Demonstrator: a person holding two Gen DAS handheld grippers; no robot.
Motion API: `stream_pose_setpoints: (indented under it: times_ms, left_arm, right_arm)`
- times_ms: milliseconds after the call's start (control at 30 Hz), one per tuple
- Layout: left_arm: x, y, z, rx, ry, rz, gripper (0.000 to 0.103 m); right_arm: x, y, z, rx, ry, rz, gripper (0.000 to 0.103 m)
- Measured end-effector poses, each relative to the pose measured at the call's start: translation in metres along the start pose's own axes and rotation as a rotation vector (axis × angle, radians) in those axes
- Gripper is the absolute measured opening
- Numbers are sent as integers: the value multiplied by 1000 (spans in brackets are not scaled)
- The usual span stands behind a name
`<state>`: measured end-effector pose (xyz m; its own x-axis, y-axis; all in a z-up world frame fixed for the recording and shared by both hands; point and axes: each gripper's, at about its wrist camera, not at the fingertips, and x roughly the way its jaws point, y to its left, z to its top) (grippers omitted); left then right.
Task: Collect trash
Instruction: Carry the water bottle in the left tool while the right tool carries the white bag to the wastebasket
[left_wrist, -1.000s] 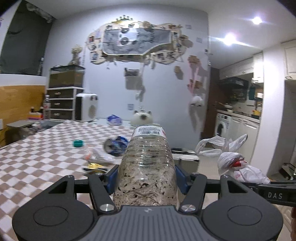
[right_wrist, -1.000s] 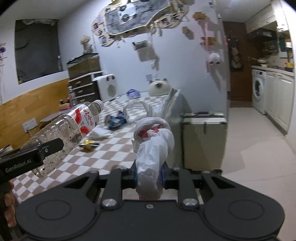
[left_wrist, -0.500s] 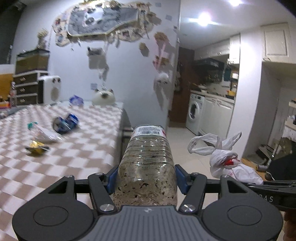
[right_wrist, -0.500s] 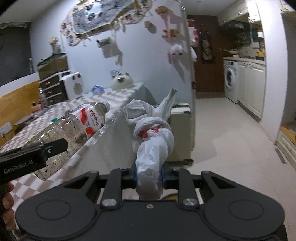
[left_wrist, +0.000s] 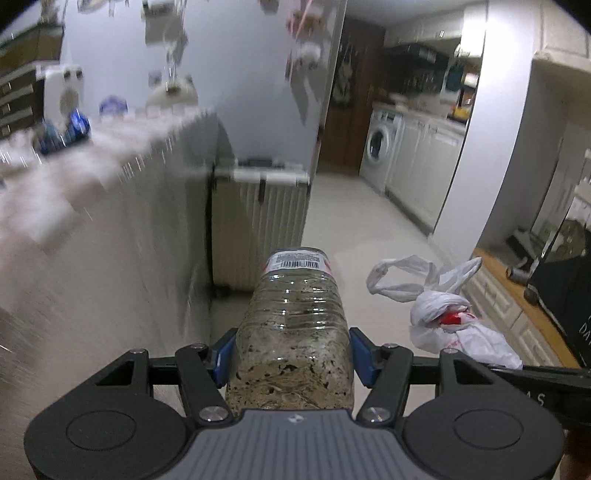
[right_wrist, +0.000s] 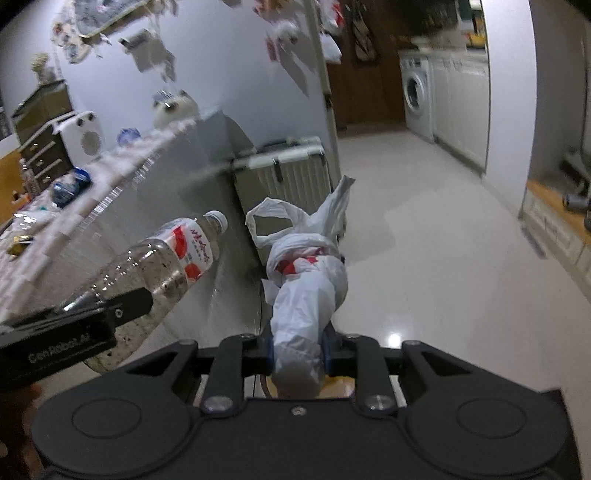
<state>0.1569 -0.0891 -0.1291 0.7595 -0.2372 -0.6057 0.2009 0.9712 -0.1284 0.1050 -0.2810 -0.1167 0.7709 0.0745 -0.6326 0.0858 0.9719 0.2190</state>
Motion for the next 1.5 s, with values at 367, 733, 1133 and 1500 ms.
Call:
stream_pose_setpoints:
  times_ms: [367,733,1133,1500]
  left_arm:
    - [131,17,-43,-43,210,35,62]
    - [248,46,-83,-84,351,77,62]
    - [323,68,-118,-154,418,15,62]
    - [350,68,-131,-112,407,3,62]
  right_arm:
    - [122,-33,-35,108,198,-15,23]
    - [236,-47,-66,190,338,5,23]
    - [337,-61,-112,366,454,-29,23]
    - [387,-69,-144,464,508,-68,24]
